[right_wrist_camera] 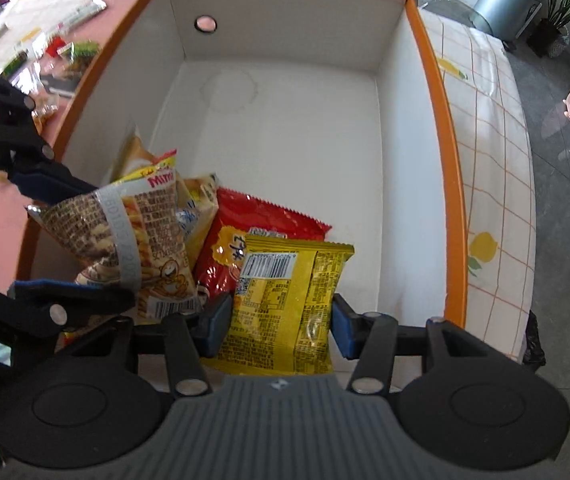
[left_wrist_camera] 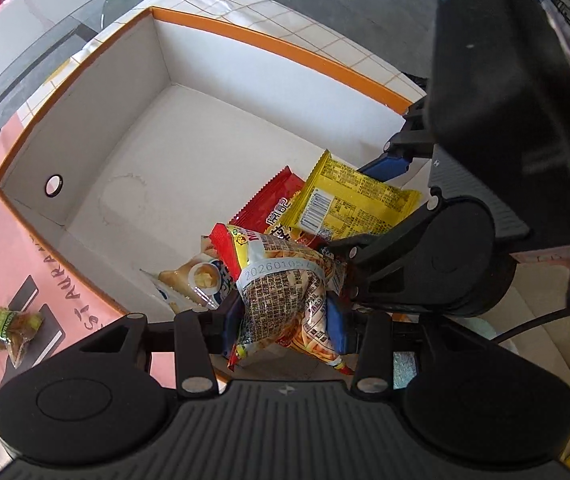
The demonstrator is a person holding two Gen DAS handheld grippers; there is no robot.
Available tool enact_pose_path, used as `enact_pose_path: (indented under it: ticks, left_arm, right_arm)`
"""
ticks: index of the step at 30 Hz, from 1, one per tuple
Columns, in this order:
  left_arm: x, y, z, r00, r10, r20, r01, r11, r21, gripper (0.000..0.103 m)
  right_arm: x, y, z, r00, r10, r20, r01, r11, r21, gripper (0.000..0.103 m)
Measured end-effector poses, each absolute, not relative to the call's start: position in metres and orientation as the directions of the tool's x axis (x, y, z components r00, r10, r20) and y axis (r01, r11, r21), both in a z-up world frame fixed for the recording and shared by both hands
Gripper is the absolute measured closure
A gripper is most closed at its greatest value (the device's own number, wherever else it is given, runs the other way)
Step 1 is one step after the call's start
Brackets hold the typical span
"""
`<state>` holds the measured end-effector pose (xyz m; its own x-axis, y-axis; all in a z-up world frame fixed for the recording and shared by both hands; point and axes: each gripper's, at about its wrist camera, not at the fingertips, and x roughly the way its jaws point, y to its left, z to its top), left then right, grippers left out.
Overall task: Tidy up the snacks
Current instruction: 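Carry both bags into the orange box and open both tools to release, then withdraw both open tools from the box back over the placemat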
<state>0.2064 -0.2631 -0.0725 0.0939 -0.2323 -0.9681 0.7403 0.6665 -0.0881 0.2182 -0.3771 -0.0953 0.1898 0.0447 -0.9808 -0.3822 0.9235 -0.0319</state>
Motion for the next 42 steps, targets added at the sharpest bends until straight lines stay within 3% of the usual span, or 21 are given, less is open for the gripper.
enact_pose_path:
  ticks: [8,16,20,31,42]
  left_arm:
    - [0.214,-0.266,-0.087,0.068,-0.189,-0.98,0.757,0.649,-0.073,0.051]
    - [0.202,-0.259,-0.085,0.103,-0.198,-0.975,0.779,0.625,-0.044,0.034]
    - [0.196,-0.251,-0.07,0.12,-0.226,-0.967,0.773,0.633,-0.052,0.033]
    - [0.158,-0.218,-0.017,0.234,-0.316,-0.919,0.748,0.663,-0.038,0.033]
    - [0.102,-0.14,0.024,0.488,-0.349,-0.8,0.601,0.799,0.018,0.033]
  right_arm:
    - [0.223,-0.38,-0.106,0.129,0.002,-0.992,-0.376,0.926,-0.047,0.052]
    - [0.22,-0.376,-0.104,0.133,-0.016,-0.991,-0.378,0.923,-0.066,0.044]
    - [0.217,-0.376,-0.095,0.149,-0.027,-0.989,-0.372,0.925,-0.081,0.038]
    - [0.186,-0.371,-0.052,0.224,-0.027,-0.974,-0.331,0.938,-0.102,0.038]
    - [0.126,-0.339,0.001,0.468,0.1,-0.878,-0.211,0.977,-0.002,0.038]
